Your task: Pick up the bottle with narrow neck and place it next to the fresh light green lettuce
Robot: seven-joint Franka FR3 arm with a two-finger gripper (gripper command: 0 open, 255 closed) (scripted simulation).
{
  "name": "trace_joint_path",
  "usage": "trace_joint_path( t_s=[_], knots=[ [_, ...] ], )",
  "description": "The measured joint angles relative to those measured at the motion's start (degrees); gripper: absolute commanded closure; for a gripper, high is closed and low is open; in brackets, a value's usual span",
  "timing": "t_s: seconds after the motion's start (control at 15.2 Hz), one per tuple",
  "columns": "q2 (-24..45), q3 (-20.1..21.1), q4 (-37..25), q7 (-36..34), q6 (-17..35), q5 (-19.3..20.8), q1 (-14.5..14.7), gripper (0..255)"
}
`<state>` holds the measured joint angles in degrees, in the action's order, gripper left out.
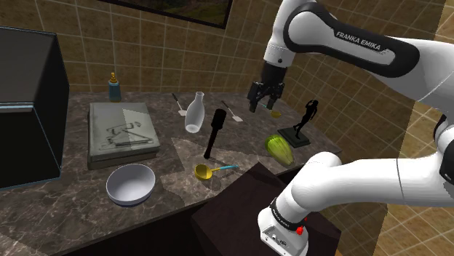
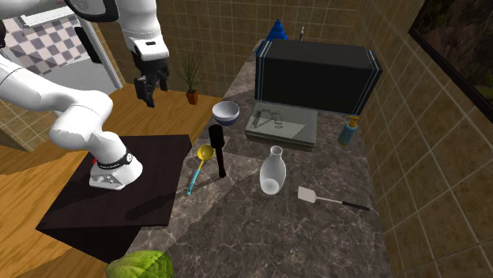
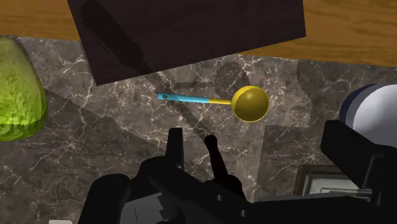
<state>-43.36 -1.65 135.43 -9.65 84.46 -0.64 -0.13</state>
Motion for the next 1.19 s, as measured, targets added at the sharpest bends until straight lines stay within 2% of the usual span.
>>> trace_joint_path(
  t_s=[0.2, 0.46, 1.19],
  knots=[
    [2.3, -0.3, -0.5, 0.3, 1.9, 0.2, -0.1, 0],
    [9.8, -1.0, -2.5, 1.1, 7.7, 0.6, -0.2, 0],
    [33.3, -3.3, -15.6, 4.1, 19.0, 0.6, -0.8, 0]
  ],
)
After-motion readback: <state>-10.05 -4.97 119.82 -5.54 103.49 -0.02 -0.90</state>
